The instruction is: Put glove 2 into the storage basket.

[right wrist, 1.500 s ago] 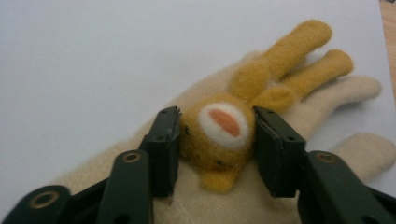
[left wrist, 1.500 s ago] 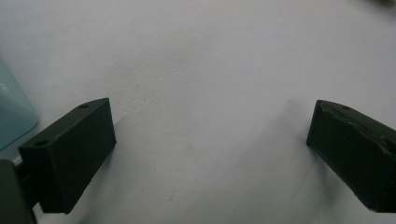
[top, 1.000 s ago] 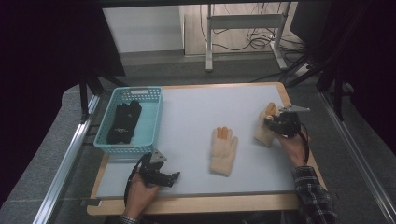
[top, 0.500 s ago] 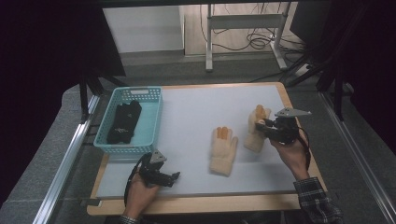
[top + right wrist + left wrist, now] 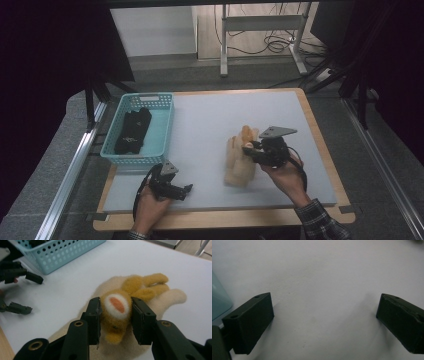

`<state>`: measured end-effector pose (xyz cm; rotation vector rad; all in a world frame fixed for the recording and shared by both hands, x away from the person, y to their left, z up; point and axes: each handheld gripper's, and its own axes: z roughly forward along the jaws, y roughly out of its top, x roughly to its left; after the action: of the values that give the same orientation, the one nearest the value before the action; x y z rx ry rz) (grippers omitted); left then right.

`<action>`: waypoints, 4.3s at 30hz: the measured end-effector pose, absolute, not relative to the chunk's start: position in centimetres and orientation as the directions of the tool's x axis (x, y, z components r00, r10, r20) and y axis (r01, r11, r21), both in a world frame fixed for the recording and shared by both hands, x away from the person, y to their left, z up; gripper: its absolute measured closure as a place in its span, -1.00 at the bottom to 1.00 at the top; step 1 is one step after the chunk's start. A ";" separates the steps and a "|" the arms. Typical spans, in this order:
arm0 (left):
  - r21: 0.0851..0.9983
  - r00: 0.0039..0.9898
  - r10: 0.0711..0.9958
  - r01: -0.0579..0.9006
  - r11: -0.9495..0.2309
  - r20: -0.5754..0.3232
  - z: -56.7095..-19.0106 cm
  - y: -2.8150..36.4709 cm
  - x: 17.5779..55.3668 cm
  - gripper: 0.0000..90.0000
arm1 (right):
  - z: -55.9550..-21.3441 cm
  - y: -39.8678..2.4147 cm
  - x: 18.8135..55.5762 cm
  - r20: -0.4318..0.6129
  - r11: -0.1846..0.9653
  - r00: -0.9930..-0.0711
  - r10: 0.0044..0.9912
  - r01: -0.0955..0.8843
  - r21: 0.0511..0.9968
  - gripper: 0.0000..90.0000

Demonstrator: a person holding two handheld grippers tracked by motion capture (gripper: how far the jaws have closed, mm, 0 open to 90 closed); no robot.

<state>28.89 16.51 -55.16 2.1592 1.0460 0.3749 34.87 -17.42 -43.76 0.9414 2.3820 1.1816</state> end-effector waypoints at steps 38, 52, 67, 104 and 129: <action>0.696 0.634 0.773 0.572 -0.433 -0.040 -55.1 16.5 28.9 -0.97 | -47.9 -20.8 36.8 0.037 0.429 -0.683 0.729 0.499 0.753 0.81; 0.697 0.634 0.773 0.572 -0.433 -0.040 -55.2 16.5 28.9 -0.97 | -52.1 -20.5 34.7 0.064 0.499 -0.737 0.673 0.516 0.697 0.81; 0.697 0.634 0.773 0.572 -0.433 -0.039 -55.2 16.5 28.9 -0.97 | -52.9 -16.2 34.2 0.078 0.519 -0.791 0.607 0.469 0.715 0.79; 0.694 0.630 0.776 0.574 -0.435 -0.035 -55.2 16.4 28.9 -0.98 | -52.2 -23.1 34.9 -0.038 0.474 -0.670 0.741 0.483 0.737 -0.34; 0.667 0.621 0.782 0.604 -0.435 -0.052 -54.6 15.9 29.3 -1.00 | -53.1 -26.0 35.1 -0.046 0.441 -0.609 0.792 0.519 0.732 -0.60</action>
<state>29.32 15.91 -54.61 2.1851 1.0827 0.3496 35.12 -26.02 -53.12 1.1116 2.3145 0.9785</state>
